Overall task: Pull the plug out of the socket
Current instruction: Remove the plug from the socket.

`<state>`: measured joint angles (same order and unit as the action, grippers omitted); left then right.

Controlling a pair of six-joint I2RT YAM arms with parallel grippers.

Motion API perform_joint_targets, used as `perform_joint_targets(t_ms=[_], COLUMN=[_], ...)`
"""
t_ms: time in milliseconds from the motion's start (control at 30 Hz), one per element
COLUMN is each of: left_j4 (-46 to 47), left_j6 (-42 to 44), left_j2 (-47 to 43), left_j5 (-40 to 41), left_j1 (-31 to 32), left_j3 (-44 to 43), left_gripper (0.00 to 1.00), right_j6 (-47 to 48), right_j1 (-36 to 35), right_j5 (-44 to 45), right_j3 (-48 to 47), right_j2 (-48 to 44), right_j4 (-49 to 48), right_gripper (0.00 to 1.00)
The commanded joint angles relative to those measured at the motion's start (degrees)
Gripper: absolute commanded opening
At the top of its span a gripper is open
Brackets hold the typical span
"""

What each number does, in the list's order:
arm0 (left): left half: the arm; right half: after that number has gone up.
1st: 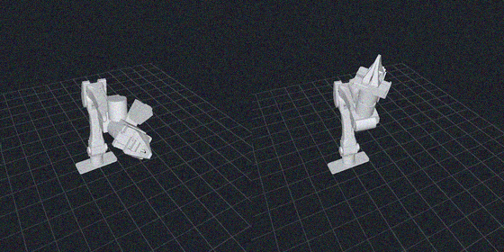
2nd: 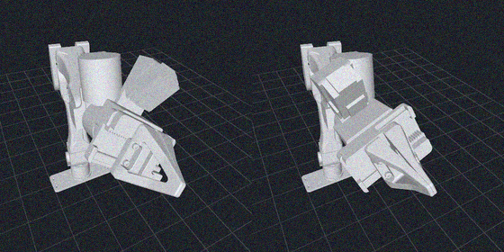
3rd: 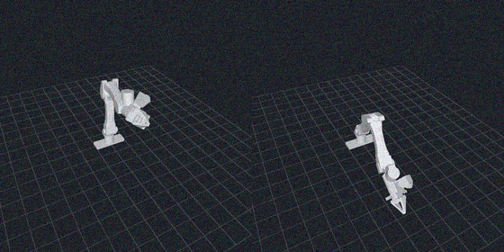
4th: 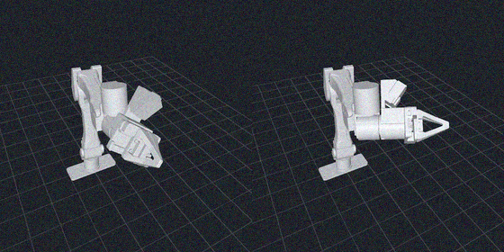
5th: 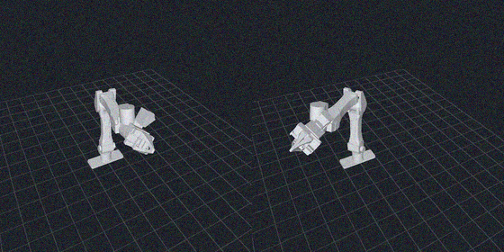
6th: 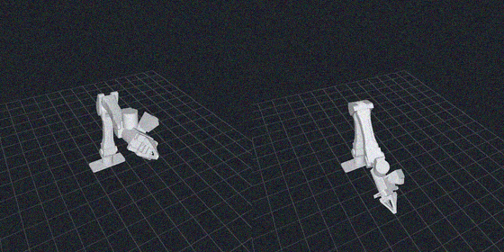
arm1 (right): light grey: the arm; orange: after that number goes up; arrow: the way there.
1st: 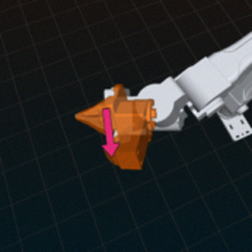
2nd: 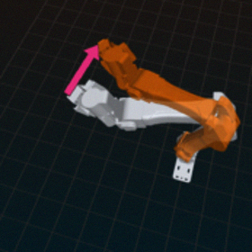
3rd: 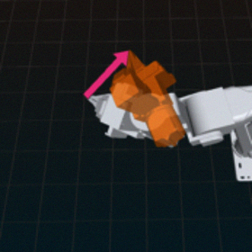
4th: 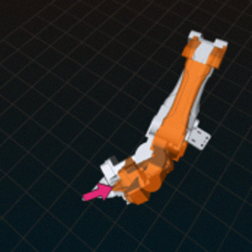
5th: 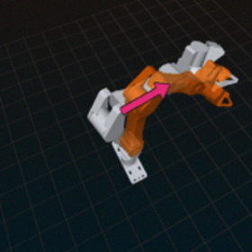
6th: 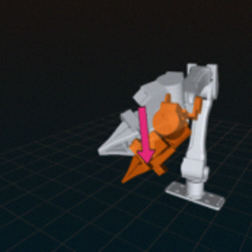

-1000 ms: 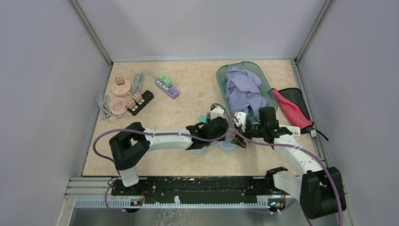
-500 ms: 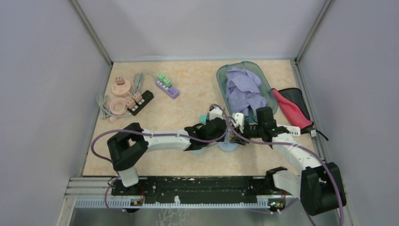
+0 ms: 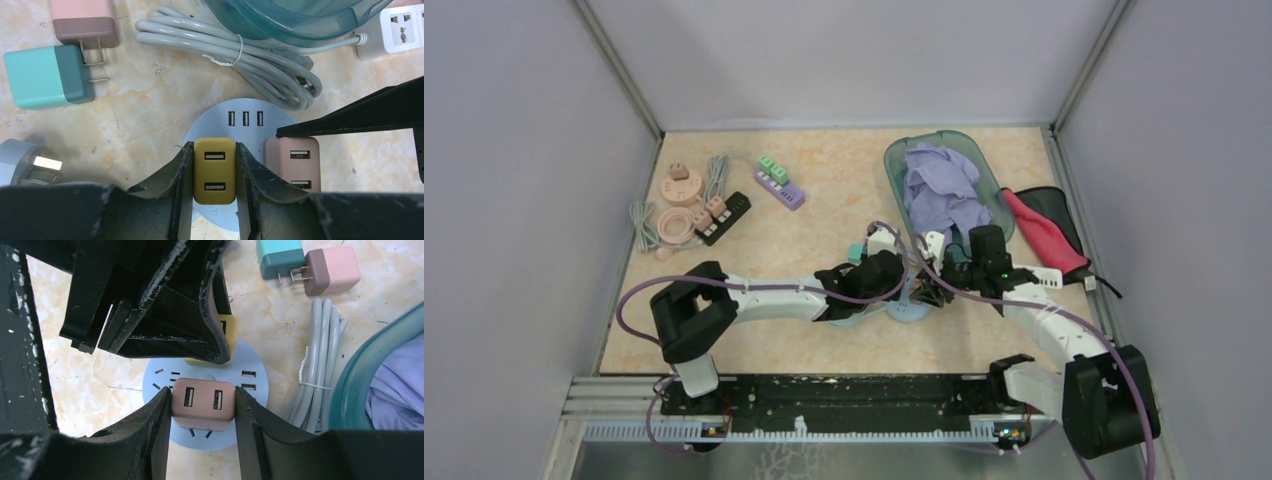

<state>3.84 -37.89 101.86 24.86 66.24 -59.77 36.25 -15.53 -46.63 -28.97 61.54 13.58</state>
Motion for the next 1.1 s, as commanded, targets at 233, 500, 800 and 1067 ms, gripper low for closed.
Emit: perform_joint_targets(t_ms=[233, 500, 800, 1067], left_j4=[-2.5, -1.6, -2.0, -2.2], left_j6=[-0.2, 0.8, 1.2, 1.5], left_j2=[1.3, 2.4, 1.4, 1.3], left_j5=[-2.3, -4.7, -3.8, -3.4], left_j1=[0.8, 0.8, 0.8, 0.7], left_j3=[2.7, 2.4, 4.3, 4.9], left_gripper=[0.00, 0.00, 0.00, 0.00], right_j6=[9.6, -3.6, -9.0, 6.5], right_j1=[-1.3, -2.8, 1.9, 2.0], right_j5=[-13.5, -8.6, -8.0, -19.4], right_j3=[-0.9, 0.1, 0.1, -1.4], right_j2=[-3.7, -2.1, -2.9, -3.6], right_j4=[3.5, -8.0, -10.9, 3.1], right_gripper=[0.00, 0.00, 0.00, 0.00])
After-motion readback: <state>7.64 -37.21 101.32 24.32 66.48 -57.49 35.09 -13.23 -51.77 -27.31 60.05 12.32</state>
